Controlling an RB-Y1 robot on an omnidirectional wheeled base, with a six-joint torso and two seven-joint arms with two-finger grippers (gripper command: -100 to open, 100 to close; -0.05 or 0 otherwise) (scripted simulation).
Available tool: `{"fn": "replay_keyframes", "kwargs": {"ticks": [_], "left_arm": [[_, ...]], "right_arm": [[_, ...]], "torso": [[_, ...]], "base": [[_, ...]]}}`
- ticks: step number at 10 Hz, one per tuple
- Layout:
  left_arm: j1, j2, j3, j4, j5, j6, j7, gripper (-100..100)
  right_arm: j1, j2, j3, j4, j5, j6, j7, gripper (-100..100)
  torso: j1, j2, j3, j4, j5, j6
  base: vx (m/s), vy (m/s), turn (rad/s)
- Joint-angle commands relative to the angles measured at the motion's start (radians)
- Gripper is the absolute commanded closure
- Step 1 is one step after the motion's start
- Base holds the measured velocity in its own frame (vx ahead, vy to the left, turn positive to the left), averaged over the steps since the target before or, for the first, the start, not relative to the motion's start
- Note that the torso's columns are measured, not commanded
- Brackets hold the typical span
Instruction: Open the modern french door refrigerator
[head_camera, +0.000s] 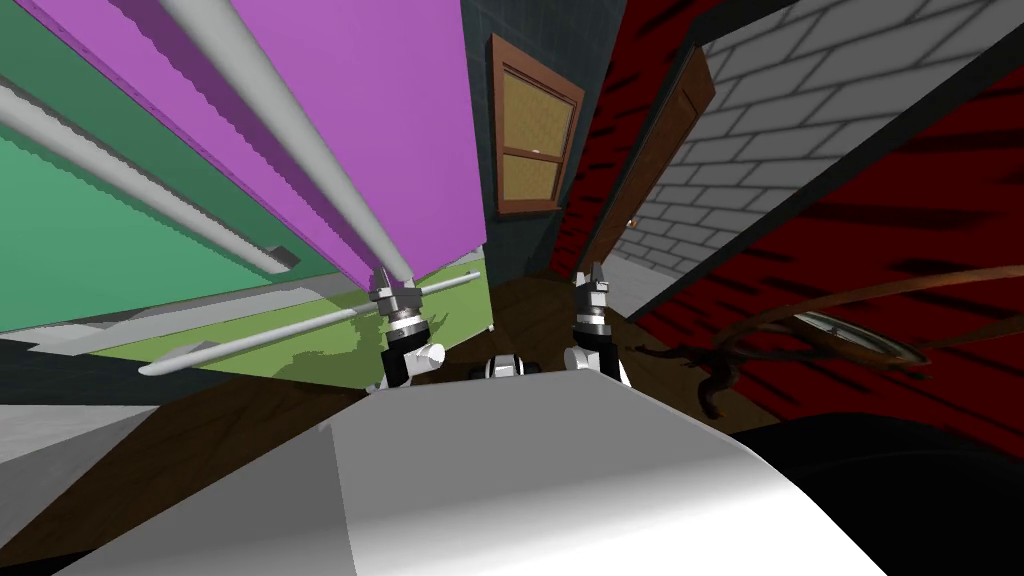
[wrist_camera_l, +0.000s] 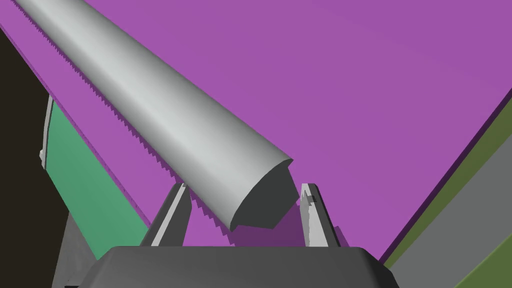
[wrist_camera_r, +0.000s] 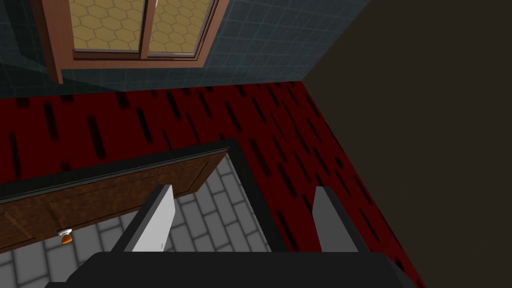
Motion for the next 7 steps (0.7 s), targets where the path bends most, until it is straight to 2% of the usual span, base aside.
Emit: {"fn": "replay_keyframes", "kwargs": {"ticks": [1,7], "left_arm": [[0.003,0.004,0.022,-0.025,0.019,-0.007,-0.018,100],[0.022,-0.002,0.07,-0.057,0.062,-0.019,-0.064,100]], "right_arm": [[0.0,0.0,0.0,0.0,0.0,0.0,0.0,0],[0.0,0.0,0.0,0.0,0.0,0.0,0.0,0]], "torso": [[0.002,0.0,0.0,0.0,0.0,0.002],[-0.003,0.001,-0.001,0.004,-0.005,0.004]], "base": [[0.051,-0.195,0.107],[0.039,-0.222,0.127]]}}
